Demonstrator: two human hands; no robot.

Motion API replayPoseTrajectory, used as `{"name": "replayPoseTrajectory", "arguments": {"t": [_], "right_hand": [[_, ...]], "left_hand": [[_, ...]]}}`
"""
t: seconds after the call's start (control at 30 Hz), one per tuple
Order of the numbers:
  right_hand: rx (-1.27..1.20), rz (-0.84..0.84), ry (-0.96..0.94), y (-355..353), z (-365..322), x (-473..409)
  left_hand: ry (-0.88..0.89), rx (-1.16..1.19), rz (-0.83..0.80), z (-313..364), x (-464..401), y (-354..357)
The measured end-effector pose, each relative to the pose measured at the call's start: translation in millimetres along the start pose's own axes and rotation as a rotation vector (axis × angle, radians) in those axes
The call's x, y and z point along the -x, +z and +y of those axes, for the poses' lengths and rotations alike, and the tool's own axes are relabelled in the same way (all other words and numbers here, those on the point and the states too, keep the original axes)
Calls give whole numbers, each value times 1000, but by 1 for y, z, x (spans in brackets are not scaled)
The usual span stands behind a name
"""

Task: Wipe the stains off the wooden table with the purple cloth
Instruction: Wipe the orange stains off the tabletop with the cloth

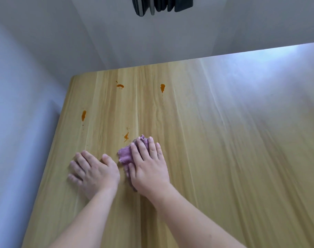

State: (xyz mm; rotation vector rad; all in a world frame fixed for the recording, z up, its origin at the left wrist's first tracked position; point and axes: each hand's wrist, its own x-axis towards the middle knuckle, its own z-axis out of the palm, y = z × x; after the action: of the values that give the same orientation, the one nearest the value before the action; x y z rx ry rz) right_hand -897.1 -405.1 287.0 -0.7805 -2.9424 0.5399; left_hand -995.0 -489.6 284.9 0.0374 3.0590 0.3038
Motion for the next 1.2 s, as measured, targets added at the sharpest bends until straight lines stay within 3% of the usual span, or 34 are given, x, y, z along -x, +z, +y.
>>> {"name": "replayPoseTrajectory", "arguments": {"t": [0.1, 0.23, 0.33, 0.43, 0.63, 0.77, 0.83, 0.93, 1.03, 1.1, 1.2], "right_hand": [[31, 7, 11, -18, 59, 1], [139, 63, 424, -57, 173, 1], [146, 11, 676, -76, 206, -2], [144, 39, 710, -62, 168, -22], [38, 0, 129, -5, 15, -30], [52, -17, -45, -5, 29, -23], [115, 6, 58, -18, 68, -31], [146, -21, 450, -48, 132, -47], [120, -5, 791, -65, 152, -60], [108, -1, 863, -58, 131, -74], [133, 13, 714, -39, 80, -101]], "left_hand": [[-5, -27, 17, -1, -1, 1], [-8, -40, 26, 2, 1, 1], [-15, -66, 30, 3, 2, 0], [-22, -84, 28, 2, 1, -2], [-23, -100, 39, 0, 0, -2], [-25, -104, 41, -2, 0, 1], [-17, -89, 31, -1, 0, 2], [-8, -81, 22, 1, 0, 2], [10, -72, 21, -3, -2, 4], [11, -64, -2, -5, -4, 4], [67, -91, -11, -9, -7, -2]]}}
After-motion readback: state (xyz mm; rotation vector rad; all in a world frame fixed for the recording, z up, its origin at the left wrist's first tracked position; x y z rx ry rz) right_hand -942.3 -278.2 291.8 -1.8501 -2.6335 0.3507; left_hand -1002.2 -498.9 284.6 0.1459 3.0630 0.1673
